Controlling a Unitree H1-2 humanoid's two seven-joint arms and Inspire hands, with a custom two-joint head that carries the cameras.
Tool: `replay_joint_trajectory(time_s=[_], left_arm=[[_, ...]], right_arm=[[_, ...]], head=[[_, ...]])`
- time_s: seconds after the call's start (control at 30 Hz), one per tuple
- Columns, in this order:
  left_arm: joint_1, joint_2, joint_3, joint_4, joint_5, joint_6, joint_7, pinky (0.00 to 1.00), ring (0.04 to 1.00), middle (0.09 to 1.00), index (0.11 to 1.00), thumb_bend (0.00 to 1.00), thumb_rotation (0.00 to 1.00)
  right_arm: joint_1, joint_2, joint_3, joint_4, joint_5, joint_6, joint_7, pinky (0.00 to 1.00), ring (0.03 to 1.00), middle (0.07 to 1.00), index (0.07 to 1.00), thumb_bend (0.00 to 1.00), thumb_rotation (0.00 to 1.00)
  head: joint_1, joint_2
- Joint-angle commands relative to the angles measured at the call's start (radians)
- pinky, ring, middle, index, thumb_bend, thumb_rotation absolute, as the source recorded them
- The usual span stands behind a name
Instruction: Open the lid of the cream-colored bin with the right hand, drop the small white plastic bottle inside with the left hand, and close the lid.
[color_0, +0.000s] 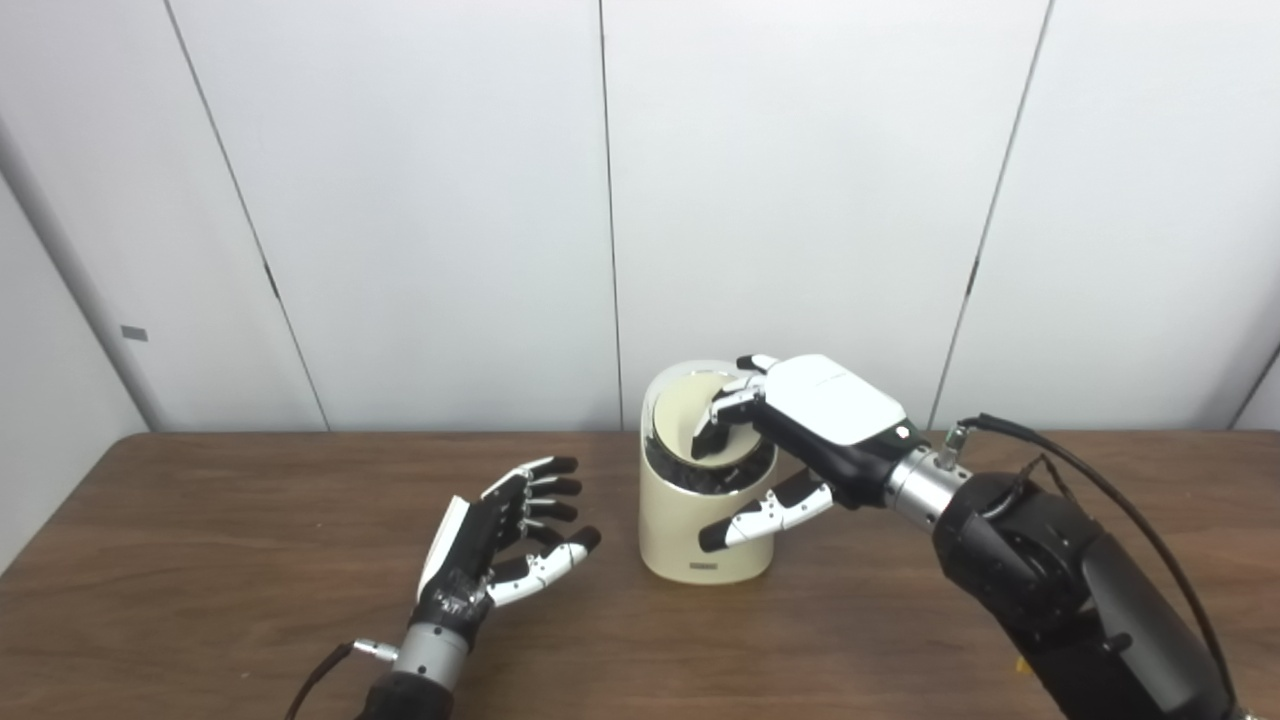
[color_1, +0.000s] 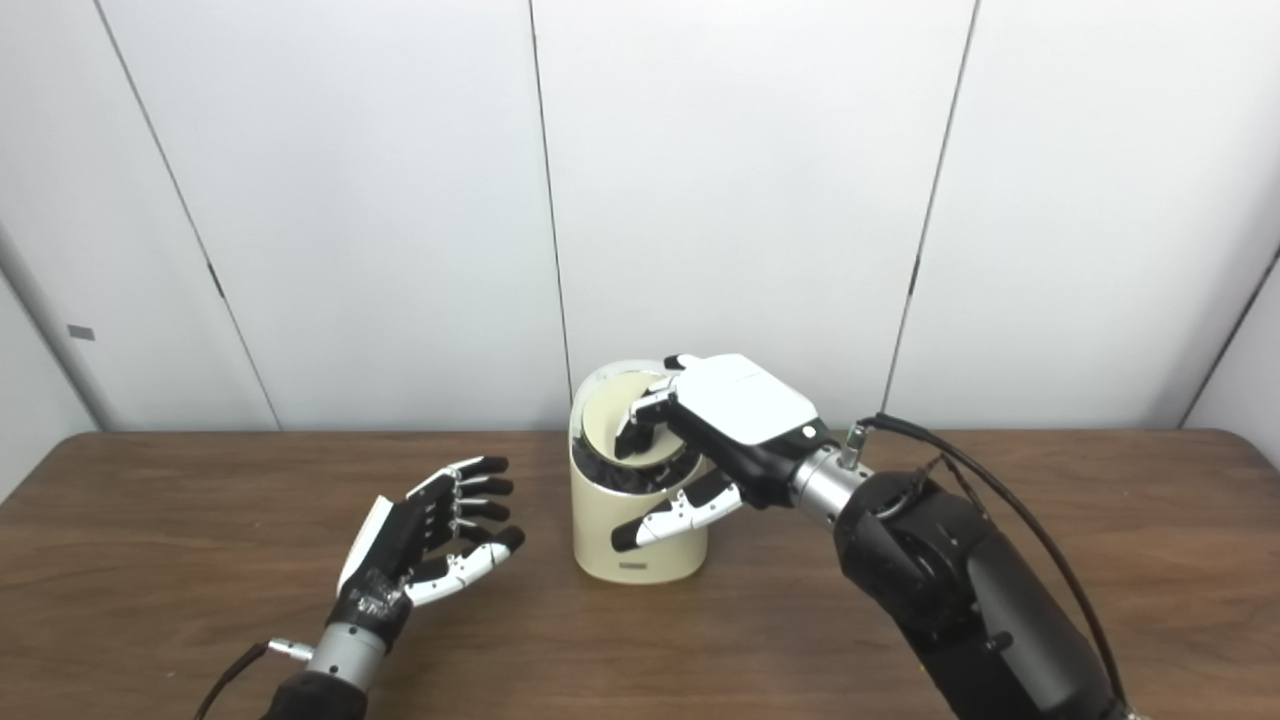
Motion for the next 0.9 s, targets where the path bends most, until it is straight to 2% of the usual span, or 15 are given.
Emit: replay_joint_trajectory(time_s=[0.0, 0.3, 0.37, 0.6, 0.87], left_arm=[[-0.028, 0.0, 0.009, -0.039, -0.002, -0.012, 0.007, 0.56, 0.677, 0.749, 0.802, 0.63, 0.21], [-0.021, -0.002, 0.011, -0.052, -0.004, -0.008, 0.006, 0.57, 0.676, 0.747, 0.795, 0.62, 0.2], [-0.019, -0.002, 0.01, -0.054, -0.004, -0.005, 0.005, 0.57, 0.679, 0.75, 0.797, 0.61, 0.19], [-0.013, -0.003, 0.007, -0.068, 0.009, 0.01, 0.009, 0.58, 0.682, 0.753, 0.8, 0.62, 0.22], [-0.014, -0.007, 0.008, -0.078, 0.005, 0.017, 0.009, 0.57, 0.676, 0.751, 0.796, 0.61, 0.21]], right_arm=[[-0.024, -0.013, -0.007, -0.026, -0.006, -0.026, -0.006, 0.96, 0.817, 0.626, 0.624, 0.68, 0.68], [-0.023, -0.019, -0.003, -0.029, -0.044, -0.026, 0.015, 0.94, 0.818, 0.63, 0.63, 0.69, 0.7], [-0.024, -0.02, 0.002, -0.032, -0.062, -0.012, 0.035, 0.94, 0.831, 0.646, 0.648, 0.7, 0.74], [-0.035, -0.026, 0.027, -0.041, -0.12, 0.047, 0.159, 0.95, 0.866, 0.692, 0.697, 0.71, 0.86], [-0.033, -0.03, 0.042, -0.048, -0.119, 0.079, 0.247, 0.92, 0.857, 0.71, 0.703, 0.75, 0.86]], head=[[0.001, 0.001], [0.004, 0.012], [0.004, 0.013], [0.006, 0.019], [0.012, 0.026]])
